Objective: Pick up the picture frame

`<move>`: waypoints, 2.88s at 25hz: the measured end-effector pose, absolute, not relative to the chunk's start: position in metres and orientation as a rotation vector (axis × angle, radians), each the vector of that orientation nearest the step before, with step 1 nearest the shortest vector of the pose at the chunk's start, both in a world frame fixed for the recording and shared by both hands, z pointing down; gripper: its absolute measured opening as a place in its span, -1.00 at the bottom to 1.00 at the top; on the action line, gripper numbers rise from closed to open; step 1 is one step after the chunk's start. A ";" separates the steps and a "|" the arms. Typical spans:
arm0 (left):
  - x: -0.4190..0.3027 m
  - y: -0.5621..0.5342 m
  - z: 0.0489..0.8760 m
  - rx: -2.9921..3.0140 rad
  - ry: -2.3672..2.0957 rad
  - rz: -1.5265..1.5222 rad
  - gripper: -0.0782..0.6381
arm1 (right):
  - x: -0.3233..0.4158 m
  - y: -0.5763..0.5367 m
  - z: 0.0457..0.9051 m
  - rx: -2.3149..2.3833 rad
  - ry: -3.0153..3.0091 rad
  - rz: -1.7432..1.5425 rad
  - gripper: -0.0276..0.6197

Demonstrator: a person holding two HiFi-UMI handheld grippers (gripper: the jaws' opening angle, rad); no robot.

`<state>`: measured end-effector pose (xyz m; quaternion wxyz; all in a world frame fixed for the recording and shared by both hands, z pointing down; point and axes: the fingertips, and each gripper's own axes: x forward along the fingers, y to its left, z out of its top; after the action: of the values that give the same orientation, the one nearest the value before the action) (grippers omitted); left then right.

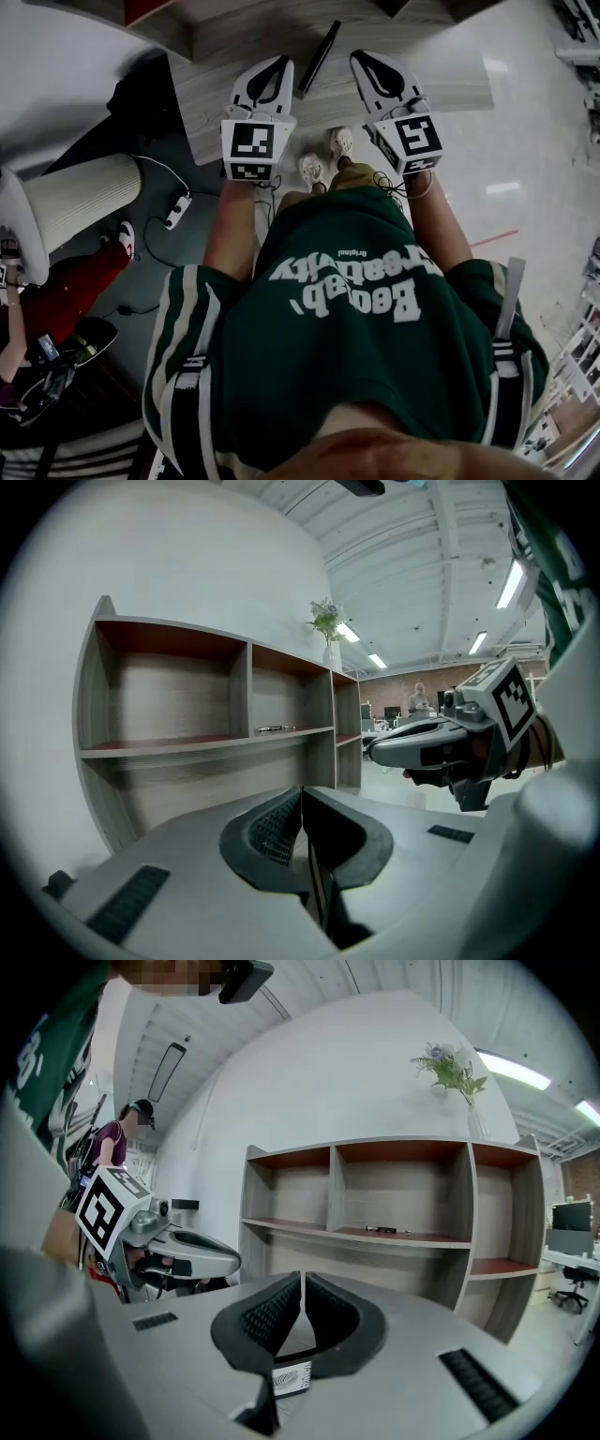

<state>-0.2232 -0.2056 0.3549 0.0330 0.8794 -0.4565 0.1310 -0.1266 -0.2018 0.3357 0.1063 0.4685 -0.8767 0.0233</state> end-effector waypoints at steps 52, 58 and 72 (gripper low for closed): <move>-0.134 -0.304 0.389 2.492 -1.770 0.590 -0.73 | -0.022 -0.331 0.373 1.124 -2.843 0.045 -0.79; -0.137 -0.303 0.388 2.484 -1.774 0.596 -0.73 | -0.024 -0.331 0.372 1.122 -2.821 0.052 -0.79; -0.134 -0.305 0.403 2.476 -1.714 0.664 -0.73 | -0.027 -0.335 0.381 1.094 -2.779 0.089 -0.79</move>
<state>-0.1344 -0.3051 0.4026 0.0292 0.8026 -0.5556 0.2152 -0.0268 -0.3347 0.3815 0.0765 0.3650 -0.9274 0.0298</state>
